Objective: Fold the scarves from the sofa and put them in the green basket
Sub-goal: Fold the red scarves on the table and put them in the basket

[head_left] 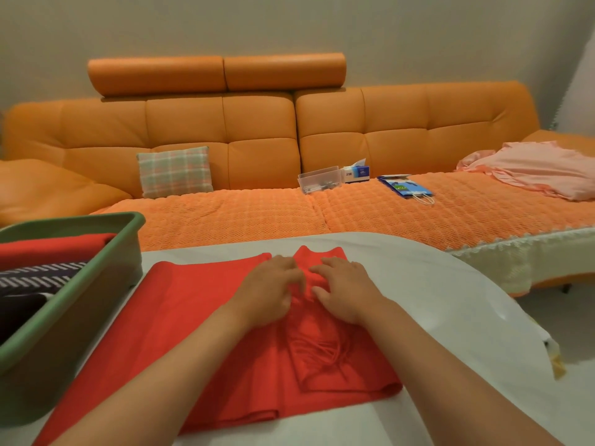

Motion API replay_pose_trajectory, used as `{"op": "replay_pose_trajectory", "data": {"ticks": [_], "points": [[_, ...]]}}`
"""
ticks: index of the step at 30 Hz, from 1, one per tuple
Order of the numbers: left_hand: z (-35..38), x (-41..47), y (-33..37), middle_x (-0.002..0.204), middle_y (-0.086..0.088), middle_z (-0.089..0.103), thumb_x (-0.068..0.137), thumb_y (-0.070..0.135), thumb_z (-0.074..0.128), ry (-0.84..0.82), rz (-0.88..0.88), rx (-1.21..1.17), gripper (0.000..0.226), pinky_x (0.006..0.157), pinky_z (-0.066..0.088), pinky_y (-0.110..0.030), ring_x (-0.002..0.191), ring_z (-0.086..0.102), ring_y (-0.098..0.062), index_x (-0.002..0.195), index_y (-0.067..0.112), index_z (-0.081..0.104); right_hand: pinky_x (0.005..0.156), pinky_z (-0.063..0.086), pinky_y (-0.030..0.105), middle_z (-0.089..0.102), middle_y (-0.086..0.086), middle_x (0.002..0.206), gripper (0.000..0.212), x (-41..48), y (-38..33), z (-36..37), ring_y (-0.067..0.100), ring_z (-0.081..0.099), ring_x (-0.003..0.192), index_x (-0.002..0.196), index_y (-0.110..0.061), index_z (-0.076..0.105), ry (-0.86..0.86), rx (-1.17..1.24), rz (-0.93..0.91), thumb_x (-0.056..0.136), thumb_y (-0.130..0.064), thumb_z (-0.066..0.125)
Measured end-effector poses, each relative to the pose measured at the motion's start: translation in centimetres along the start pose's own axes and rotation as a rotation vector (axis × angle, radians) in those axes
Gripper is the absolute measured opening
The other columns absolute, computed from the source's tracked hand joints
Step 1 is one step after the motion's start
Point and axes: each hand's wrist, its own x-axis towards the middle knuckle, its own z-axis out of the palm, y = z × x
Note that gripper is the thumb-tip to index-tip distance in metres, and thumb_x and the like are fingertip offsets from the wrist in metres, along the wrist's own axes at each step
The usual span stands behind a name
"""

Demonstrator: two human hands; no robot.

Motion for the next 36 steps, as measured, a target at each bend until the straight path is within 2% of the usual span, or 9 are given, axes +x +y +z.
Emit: {"op": "replay_pose_trajectory", "data": {"ticks": [3,7,15,20,24,27,29,33,36], "points": [[-0.5,-2.2,1.6,0.103,0.009,0.062,0.062,0.019,0.035,-0.229,0.085,0.042,0.053,0.081,0.047,-0.039,0.098,0.055,-0.018,0.101,0.030,0.069,0.098,0.038,0.034,0.058,-0.004,0.119,0.026,-1.6,-0.8,-1.1,0.019,0.051,0.117,0.113,-0.035,0.066,0.051,0.065,-0.052,0.088,-0.035,0.059],[-1.6,-3.7,3.3,0.120,0.017,0.058,0.061,0.018,0.046,-0.347,0.090,0.166,0.065,0.085,0.040,-0.037,0.110,0.048,-0.013,0.120,0.037,0.062,0.076,0.046,0.027,0.058,-0.012,0.088,0.008,-4.5,-1.5,-2.7,0.011,0.058,0.084,0.085,-0.026,0.071,-0.084,0.203,-0.064,0.079,-0.025,0.066],[-3.3,-6.7,4.7,0.087,0.013,0.054,0.064,0.031,0.050,-0.149,0.024,0.066,0.016,0.072,0.035,-0.033,0.086,0.050,-0.012,0.079,0.030,0.056,0.074,0.055,0.028,0.061,-0.013,0.099,0.049,-9.1,-0.9,-5.9,0.009,0.061,0.085,0.093,-0.033,0.068,-0.442,0.175,0.050,0.053,-0.048,0.093],[-4.0,-8.1,5.1,0.080,0.016,0.059,0.065,0.030,0.052,-0.179,-0.050,-0.044,0.020,0.080,0.042,-0.034,0.082,0.052,-0.005,0.083,0.030,0.060,0.062,0.048,0.018,0.071,-0.013,0.086,0.016,-10.6,-0.4,-6.5,0.004,0.063,0.076,0.088,-0.027,0.077,-0.454,0.078,0.018,0.072,-0.026,0.081],[-4.6,-8.4,6.1,0.089,0.016,0.065,0.066,0.021,0.052,-0.401,-0.078,-0.085,0.031,0.089,0.042,-0.031,0.086,0.056,-0.002,0.087,0.032,0.071,0.063,0.052,0.020,0.073,-0.013,0.081,0.006,-11.3,0.0,-7.0,0.003,0.063,0.070,0.080,-0.025,0.078,-0.478,0.051,0.058,0.077,-0.021,0.075],[-5.4,-8.1,6.6,0.106,0.016,0.062,0.069,0.021,0.052,-0.535,-0.147,-0.084,0.034,0.098,0.033,-0.032,0.101,0.054,-0.005,0.090,0.041,0.070,0.064,0.050,0.020,0.071,-0.012,0.083,0.006,-11.2,0.2,-7.2,0.005,0.063,0.074,0.081,-0.027,0.075,-0.531,0.011,0.074,0.078,-0.023,0.071],[-6.1,-7.6,6.9,0.109,0.014,0.061,0.067,0.021,0.051,-0.580,-0.207,-0.242,0.036,0.098,0.037,-0.034,0.100,0.055,-0.005,0.082,0.048,0.069,0.073,0.054,0.028,0.069,-0.008,0.090,0.008,-10.5,-0.1,-6.7,0.014,0.064,0.086,0.082,-0.028,0.071,-0.417,0.018,0.061,0.079,-0.030,0.064],[-6.9,-6.1,7.3,0.104,0.006,0.065,0.074,0.018,0.057,-0.703,-0.268,-0.499,0.027,0.090,0.046,-0.029,0.099,0.060,-0.012,0.086,0.022,0.081,0.111,0.037,0.039,0.047,-0.006,0.147,0.042,-8.5,-1.6,-4.7,0.019,0.046,0.133,0.130,-0.039,0.058,-0.200,0.106,-0.034,0.088,-0.043,0.056],[-7.3,-4.9,6.5,0.101,0.010,0.071,0.081,0.034,0.059,-0.835,-0.337,-0.497,0.026,0.094,0.045,-0.029,0.096,0.060,-0.013,0.079,0.021,0.081,0.109,0.038,0.037,0.048,-0.005,0.146,0.049,-7.2,-1.6,-3.2,0.020,0.048,0.133,0.142,-0.037,0.049,-0.305,0.042,0.012,0.095,-0.053,0.049]]}}
